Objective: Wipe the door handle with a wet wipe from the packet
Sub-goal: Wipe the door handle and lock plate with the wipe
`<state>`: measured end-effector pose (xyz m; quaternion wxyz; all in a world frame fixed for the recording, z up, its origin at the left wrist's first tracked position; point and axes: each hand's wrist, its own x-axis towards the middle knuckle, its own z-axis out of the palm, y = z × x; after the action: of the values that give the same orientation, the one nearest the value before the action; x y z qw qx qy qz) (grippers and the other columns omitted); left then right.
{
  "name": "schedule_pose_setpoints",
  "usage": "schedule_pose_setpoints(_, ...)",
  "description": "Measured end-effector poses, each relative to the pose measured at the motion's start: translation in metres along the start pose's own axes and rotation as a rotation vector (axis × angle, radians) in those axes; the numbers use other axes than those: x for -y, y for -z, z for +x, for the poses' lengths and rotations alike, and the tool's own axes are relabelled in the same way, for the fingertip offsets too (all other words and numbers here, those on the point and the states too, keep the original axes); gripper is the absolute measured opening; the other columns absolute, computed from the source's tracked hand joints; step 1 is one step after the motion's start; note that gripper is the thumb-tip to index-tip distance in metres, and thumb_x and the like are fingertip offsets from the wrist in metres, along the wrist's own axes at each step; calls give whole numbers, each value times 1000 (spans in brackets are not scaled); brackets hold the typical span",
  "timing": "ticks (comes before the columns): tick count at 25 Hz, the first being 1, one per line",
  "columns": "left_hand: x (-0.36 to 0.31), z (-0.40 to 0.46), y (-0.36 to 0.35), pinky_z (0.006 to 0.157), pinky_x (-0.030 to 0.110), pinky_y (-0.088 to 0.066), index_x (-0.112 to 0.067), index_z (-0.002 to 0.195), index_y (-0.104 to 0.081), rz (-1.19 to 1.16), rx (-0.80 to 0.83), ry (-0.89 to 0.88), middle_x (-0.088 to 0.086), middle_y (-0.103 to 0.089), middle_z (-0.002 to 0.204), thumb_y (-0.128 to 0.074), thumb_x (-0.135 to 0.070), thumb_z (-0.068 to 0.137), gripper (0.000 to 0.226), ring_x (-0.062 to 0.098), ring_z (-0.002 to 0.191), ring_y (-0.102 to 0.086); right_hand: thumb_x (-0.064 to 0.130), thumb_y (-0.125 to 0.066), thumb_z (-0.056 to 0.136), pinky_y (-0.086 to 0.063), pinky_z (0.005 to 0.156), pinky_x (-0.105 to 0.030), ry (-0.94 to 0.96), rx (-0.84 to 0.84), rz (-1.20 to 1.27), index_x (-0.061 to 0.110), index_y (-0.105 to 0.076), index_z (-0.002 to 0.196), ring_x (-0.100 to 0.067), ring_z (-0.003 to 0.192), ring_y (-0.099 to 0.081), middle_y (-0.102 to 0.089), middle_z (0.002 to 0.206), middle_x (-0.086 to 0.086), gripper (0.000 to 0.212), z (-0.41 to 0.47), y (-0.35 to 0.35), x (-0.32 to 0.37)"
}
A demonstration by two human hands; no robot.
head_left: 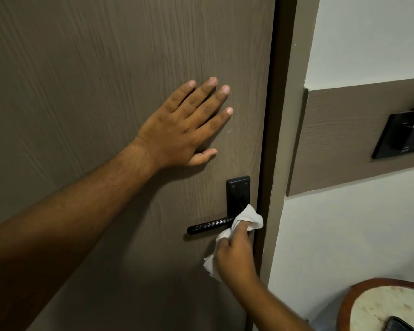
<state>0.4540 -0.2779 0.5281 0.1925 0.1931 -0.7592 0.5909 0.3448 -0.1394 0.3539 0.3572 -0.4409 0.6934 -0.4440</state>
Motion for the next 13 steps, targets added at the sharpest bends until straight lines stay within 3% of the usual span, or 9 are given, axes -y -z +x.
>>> schedule_pose_setpoints(2,0,0,0,117,55,-27,-10,153,-29,0,-2,-4,24,-30,158,-31,-64,97,79,42,146,-28,6,-47,96,-45,103,-43,-20,22,101,16,-15,148,-25,115,-54,-49,121,-5,61,-6,-11,6)
schedule_pose_setpoints(4,2,1,0,117,55,-28,-10,153,-29,1,-11,-4,24,-30,157,-31,-64,97,78,42,145,-29,6,-43,97,-48,98,-47,-57,64,247,18,-19,147,-24,105,-55,-47,123,-6,57,-9,-12,11)
schedule_pose_setpoints(6,1,1,-1,118,55,-28,-10,154,-29,-5,-11,3,24,-29,158,-31,-64,97,78,42,146,-28,7,-42,98,-52,87,-41,-125,107,406,23,-30,145,-15,93,-53,-47,122,0,52,-14,-1,8)
schedule_pose_setpoints(9,0,0,-1,118,55,-25,-10,154,-28,3,-1,0,24,-28,158,-30,-64,97,79,42,146,-27,7,-43,98,-55,71,-26,-50,-13,471,23,-49,133,-16,94,-60,-61,113,1,40,-22,22,-11)
schedule_pose_setpoints(12,5,1,-1,117,56,-26,-9,154,-29,2,6,-7,24,-29,158,-31,-64,97,79,42,146,-27,9,-51,95,-50,88,-23,221,-238,-18,15,-50,122,-22,107,-60,-59,116,-5,28,0,24,-34)
schedule_pose_setpoints(13,7,0,-1,117,56,-27,-9,153,-29,2,5,-10,25,-29,158,-31,-64,97,79,43,146,-27,9,-55,93,-48,96,-26,342,-274,-219,13,-48,127,-22,113,-57,-57,123,-6,35,12,21,-39)
